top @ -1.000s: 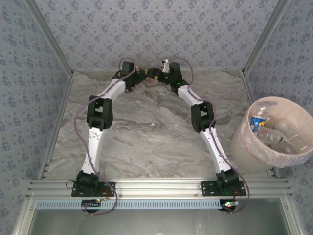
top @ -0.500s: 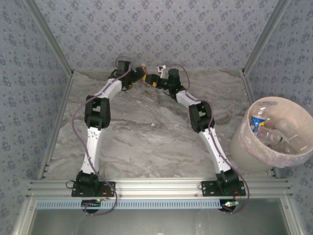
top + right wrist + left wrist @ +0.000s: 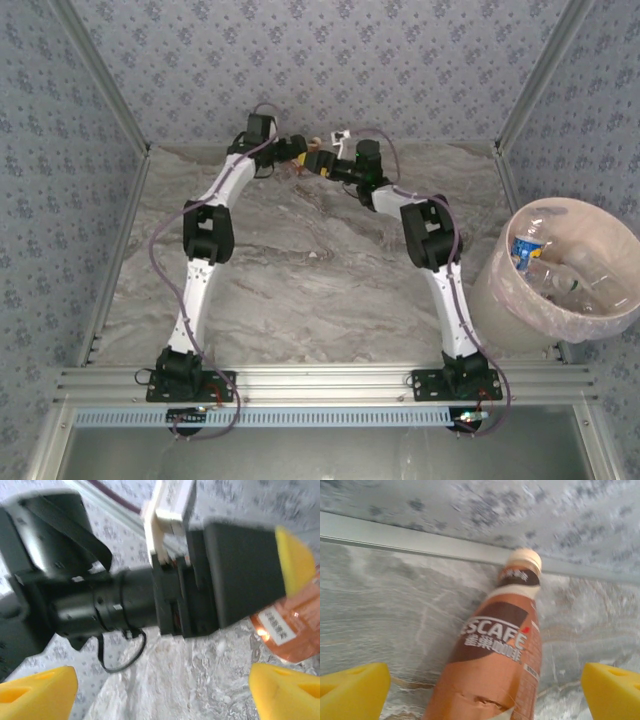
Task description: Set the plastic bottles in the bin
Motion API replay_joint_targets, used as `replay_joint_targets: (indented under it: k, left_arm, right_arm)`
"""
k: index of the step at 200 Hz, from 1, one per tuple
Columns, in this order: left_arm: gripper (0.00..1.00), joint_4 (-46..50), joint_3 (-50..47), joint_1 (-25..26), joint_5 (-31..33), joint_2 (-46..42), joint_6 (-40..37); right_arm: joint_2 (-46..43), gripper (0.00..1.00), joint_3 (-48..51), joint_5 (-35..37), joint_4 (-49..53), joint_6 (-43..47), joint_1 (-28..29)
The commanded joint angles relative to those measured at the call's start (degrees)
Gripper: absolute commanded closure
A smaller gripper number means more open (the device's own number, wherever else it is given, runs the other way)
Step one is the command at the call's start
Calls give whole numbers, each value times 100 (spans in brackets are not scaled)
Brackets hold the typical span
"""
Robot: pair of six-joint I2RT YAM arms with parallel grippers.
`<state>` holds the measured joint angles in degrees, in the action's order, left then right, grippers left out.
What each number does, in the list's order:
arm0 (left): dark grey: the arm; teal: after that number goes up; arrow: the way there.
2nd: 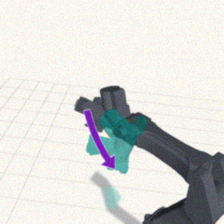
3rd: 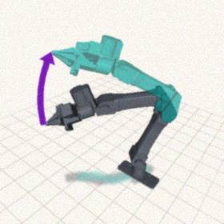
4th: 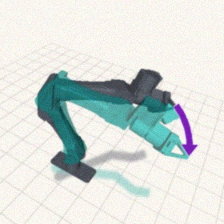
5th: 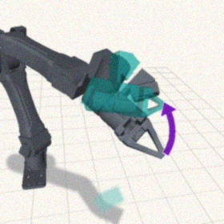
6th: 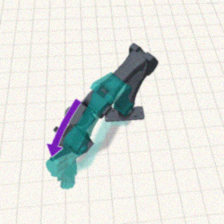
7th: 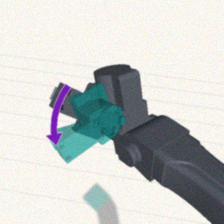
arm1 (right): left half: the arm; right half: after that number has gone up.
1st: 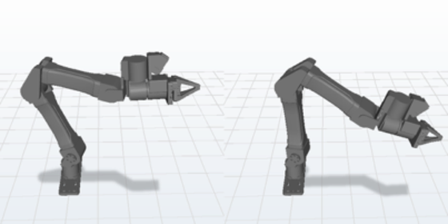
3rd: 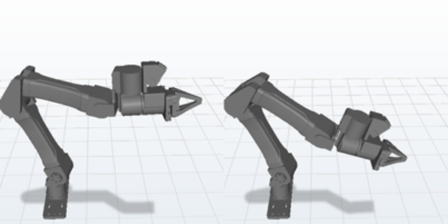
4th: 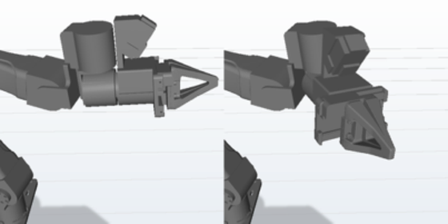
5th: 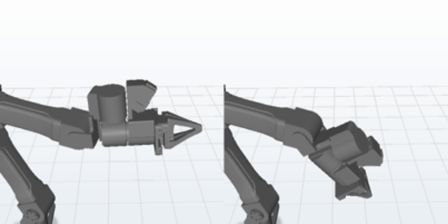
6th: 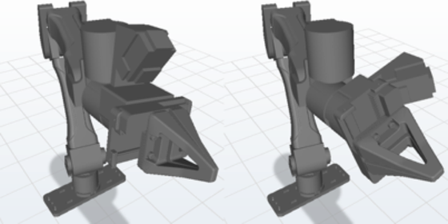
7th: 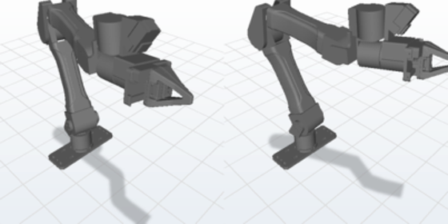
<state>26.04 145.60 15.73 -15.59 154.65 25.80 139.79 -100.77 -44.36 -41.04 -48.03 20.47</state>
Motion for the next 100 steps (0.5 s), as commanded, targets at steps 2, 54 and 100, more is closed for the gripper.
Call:
replay_joint_targets:
  k: [2, 54, 100]
  left_arm:
    - [2, 630, 205, 113, -609, 225, -999]
    - [5, 1250, 625, 461, 278, 434, -1770]
    - [27, 1544, 1011, 480, 783, 626, -1527]
  right_arm:
    - [-700, 9, 797, 431, -695, -85, -291]
    - [-1918, 8, 1980, 1014, 300, 571, -504]
    - [-2517, 7, 2517, 1357, 853, 1055, -507]
